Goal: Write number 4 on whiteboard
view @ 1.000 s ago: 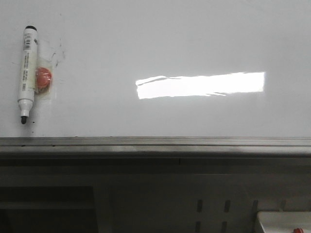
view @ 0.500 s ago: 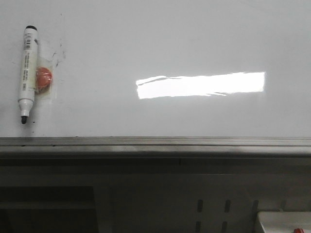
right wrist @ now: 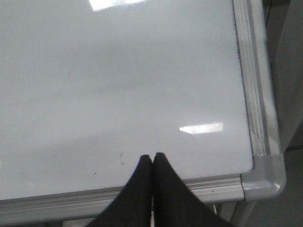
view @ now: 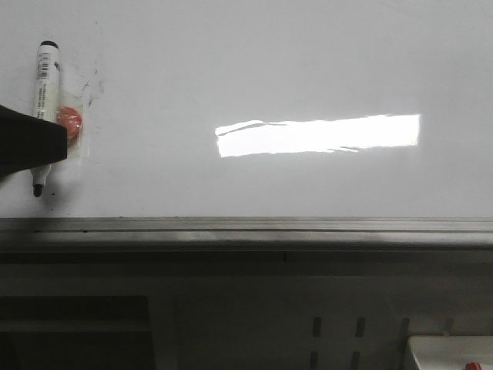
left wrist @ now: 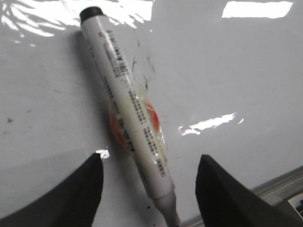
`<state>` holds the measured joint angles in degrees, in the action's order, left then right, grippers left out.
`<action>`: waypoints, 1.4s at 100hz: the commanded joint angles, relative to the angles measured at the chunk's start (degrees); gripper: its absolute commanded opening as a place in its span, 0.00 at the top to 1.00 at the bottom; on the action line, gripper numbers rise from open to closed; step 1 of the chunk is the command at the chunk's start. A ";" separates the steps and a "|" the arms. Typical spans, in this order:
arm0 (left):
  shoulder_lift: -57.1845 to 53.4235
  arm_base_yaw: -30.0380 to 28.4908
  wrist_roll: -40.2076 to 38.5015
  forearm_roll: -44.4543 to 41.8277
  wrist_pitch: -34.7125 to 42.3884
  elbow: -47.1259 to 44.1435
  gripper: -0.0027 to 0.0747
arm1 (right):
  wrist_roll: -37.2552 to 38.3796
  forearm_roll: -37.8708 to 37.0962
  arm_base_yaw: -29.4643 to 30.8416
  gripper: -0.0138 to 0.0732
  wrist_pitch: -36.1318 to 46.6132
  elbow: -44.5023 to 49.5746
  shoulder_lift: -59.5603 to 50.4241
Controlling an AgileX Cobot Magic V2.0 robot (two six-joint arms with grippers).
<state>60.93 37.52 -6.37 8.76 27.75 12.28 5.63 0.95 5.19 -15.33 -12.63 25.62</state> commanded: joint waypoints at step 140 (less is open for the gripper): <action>0.69 0.45 10.23 -43.06 21.13 1.88 0.99 | -3.11 0.41 -58.38 0.34 1.21 -32.20 30.13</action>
<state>62.51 37.60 3.66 -35.12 44.21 12.74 3.28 1.99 -52.37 -18.71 -41.12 54.38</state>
